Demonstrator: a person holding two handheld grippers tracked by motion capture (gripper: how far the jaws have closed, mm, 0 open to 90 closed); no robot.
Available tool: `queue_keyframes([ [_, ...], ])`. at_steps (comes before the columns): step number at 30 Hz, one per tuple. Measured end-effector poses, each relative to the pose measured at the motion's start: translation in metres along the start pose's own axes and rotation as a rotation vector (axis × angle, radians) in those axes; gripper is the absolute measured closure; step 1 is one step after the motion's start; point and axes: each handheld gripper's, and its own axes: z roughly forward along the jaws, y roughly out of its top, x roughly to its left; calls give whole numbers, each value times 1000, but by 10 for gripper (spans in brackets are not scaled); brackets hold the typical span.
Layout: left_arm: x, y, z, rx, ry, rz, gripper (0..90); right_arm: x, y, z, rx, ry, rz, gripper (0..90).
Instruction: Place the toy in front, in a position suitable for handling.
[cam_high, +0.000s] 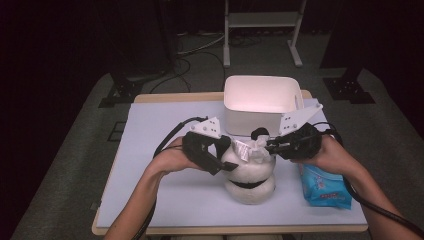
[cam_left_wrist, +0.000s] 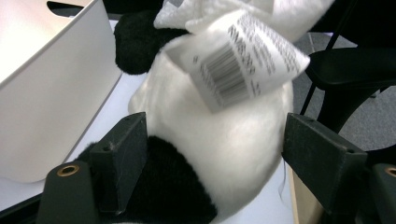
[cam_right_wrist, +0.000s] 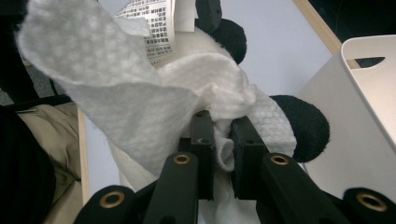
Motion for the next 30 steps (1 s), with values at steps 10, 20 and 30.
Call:
queue_keyframes([
  [10,1,-7,-6,3,15,-12,225,0,-4,-1,6,-7,7,809],
  [20,6,-21,2,24,4,-56,211,-2,-14,-7,11,-27,24,808],
  [30,12,-34,21,48,-33,-103,201,-1,-20,-11,2,-29,27,808],
])
